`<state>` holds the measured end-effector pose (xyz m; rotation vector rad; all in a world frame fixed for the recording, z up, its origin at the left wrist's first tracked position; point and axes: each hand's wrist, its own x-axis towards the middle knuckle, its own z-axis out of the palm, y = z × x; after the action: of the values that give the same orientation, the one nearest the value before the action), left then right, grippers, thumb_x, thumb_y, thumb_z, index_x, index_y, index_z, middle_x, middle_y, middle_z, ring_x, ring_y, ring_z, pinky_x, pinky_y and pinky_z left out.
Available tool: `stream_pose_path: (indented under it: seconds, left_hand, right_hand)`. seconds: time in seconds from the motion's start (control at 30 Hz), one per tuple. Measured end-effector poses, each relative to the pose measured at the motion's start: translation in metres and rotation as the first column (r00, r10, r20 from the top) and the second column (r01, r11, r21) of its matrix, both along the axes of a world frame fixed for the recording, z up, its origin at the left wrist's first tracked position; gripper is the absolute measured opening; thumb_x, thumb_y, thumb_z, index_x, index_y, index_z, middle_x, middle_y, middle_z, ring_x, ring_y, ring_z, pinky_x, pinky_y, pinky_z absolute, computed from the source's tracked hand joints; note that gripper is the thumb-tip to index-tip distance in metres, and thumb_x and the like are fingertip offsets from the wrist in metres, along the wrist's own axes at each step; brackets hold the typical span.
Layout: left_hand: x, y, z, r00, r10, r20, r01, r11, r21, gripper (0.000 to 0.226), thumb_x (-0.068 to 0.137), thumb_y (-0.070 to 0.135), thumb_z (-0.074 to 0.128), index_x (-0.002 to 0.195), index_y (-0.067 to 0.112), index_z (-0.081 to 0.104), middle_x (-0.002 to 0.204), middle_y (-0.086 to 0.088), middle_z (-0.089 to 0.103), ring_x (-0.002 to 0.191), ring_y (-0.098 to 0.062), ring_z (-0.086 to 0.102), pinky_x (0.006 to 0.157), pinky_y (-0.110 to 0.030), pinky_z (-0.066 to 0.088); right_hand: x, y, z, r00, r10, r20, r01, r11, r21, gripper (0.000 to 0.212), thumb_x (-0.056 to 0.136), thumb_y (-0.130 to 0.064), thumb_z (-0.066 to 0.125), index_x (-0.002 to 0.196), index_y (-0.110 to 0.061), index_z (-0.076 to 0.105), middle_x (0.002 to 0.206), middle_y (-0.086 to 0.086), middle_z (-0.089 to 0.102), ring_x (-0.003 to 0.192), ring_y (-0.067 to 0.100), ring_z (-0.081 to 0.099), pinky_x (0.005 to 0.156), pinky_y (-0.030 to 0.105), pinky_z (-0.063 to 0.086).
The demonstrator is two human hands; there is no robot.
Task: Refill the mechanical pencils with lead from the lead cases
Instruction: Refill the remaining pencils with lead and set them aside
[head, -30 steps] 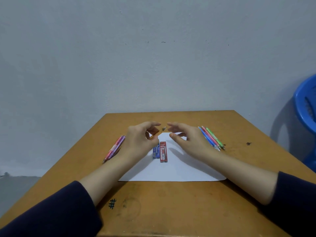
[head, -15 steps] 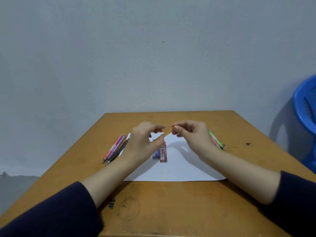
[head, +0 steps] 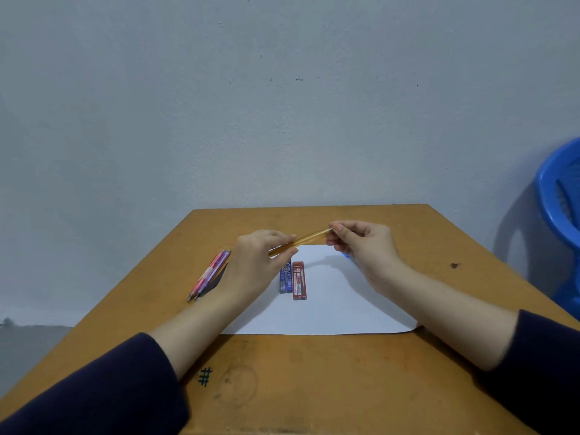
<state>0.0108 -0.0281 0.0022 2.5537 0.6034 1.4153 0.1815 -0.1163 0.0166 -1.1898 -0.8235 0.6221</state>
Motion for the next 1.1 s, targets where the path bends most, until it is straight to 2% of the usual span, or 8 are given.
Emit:
stream_pose_path:
  seconds: [0.1,0.3,0.5,0.6,0.7,0.87,0.97,1.1]
  left_hand:
    - [0.000,0.001,0.000,1.000,0.000,-0.022,0.000,1.000,0.007,0.023,0.076,0.007,0.077,0.099,0.006,0.075,0.093,-0.007,0.075,0.082,-0.008,0.064,0.073,-0.010,0.044]
    - [0.000,0.000,0.002,0.999,0.005,-0.047,-0.006,1.000,-0.013,0.024,0.077,0.006,0.077,0.100,0.005,0.075,0.093,-0.006,0.075,0.080,-0.006,0.062,0.075,0.003,0.040]
    - [-0.001,0.004,0.002,0.999,0.025,-0.045,-0.027,0.998,-0.060,0.022,0.079,0.005,0.075,0.101,0.006,0.074,0.095,-0.007,0.074,0.082,-0.007,0.061,0.076,0.005,0.037]
    - [-0.002,0.008,0.001,0.999,0.041,-0.028,-0.044,0.994,-0.095,0.022,0.078,0.004,0.075,0.101,0.005,0.074,0.097,-0.008,0.074,0.084,-0.009,0.062,0.077,0.005,0.036]
    - [-0.003,0.010,0.002,0.998,0.054,-0.017,-0.056,0.991,-0.123,0.022,0.079,0.004,0.075,0.101,0.005,0.074,0.098,-0.009,0.074,0.084,-0.007,0.061,0.077,0.004,0.037]
    - [-0.006,0.012,0.003,0.998,0.061,-0.013,-0.063,0.986,-0.154,0.022,0.080,0.004,0.074,0.101,0.005,0.074,0.098,-0.007,0.073,0.085,-0.011,0.064,0.076,0.001,0.041]
    - [-0.007,0.013,0.003,0.997,0.070,-0.027,-0.074,0.984,-0.163,0.023,0.081,0.006,0.073,0.104,0.006,0.073,0.100,-0.007,0.073,0.086,-0.009,0.062,0.075,0.001,0.041]
    - [-0.006,0.013,0.004,0.998,0.066,-0.026,-0.069,0.985,-0.160,0.022,0.080,0.005,0.074,0.102,0.006,0.074,0.098,-0.007,0.073,0.085,-0.010,0.064,0.074,0.001,0.041]
  right_hand:
    - [0.001,0.001,-0.001,0.999,-0.006,-0.037,0.006,1.000,-0.008,0.010,0.090,-0.003,0.059,0.086,-0.003,0.068,0.072,0.012,0.067,0.068,0.017,0.064,0.062,0.018,0.051]
    - [-0.001,0.002,-0.001,0.998,-0.002,-0.068,0.002,1.000,0.001,0.011,0.091,-0.005,0.059,0.083,-0.005,0.067,0.070,0.012,0.067,0.064,0.017,0.066,0.059,0.018,0.052]
    - [0.004,0.002,0.002,0.979,-0.027,-0.202,0.029,1.000,0.009,0.013,0.091,-0.010,0.059,0.081,-0.005,0.064,0.060,0.004,0.069,0.058,0.012,0.067,0.056,0.017,0.051]
    - [0.008,0.002,0.002,0.981,-0.058,-0.184,0.058,0.998,-0.007,0.011,0.092,-0.008,0.058,0.085,-0.003,0.064,0.061,0.005,0.068,0.058,0.012,0.066,0.057,0.017,0.051]
    - [0.010,0.002,0.000,0.997,-0.078,0.023,0.080,0.995,-0.064,0.008,0.091,-0.007,0.060,0.090,-0.006,0.067,0.071,0.006,0.068,0.066,0.014,0.065,0.065,0.022,0.051]
    - [0.007,-0.001,-0.002,0.915,-0.006,0.403,0.066,0.989,-0.135,0.012,0.090,-0.005,0.061,0.094,-0.010,0.071,0.074,-0.002,0.065,0.066,0.007,0.058,0.059,0.011,0.047]
    - [0.006,-0.003,-0.002,0.772,0.050,0.634,0.111,0.971,-0.212,0.012,0.089,-0.013,0.065,0.096,-0.017,0.073,0.078,-0.011,0.064,0.068,-0.002,0.053,0.062,0.008,0.039]
    - [0.002,-0.004,-0.005,0.520,0.192,0.833,0.128,0.946,-0.298,0.018,0.090,-0.012,0.062,0.104,-0.015,0.073,0.100,-0.001,0.068,0.081,0.003,0.051,0.063,-0.001,0.033]
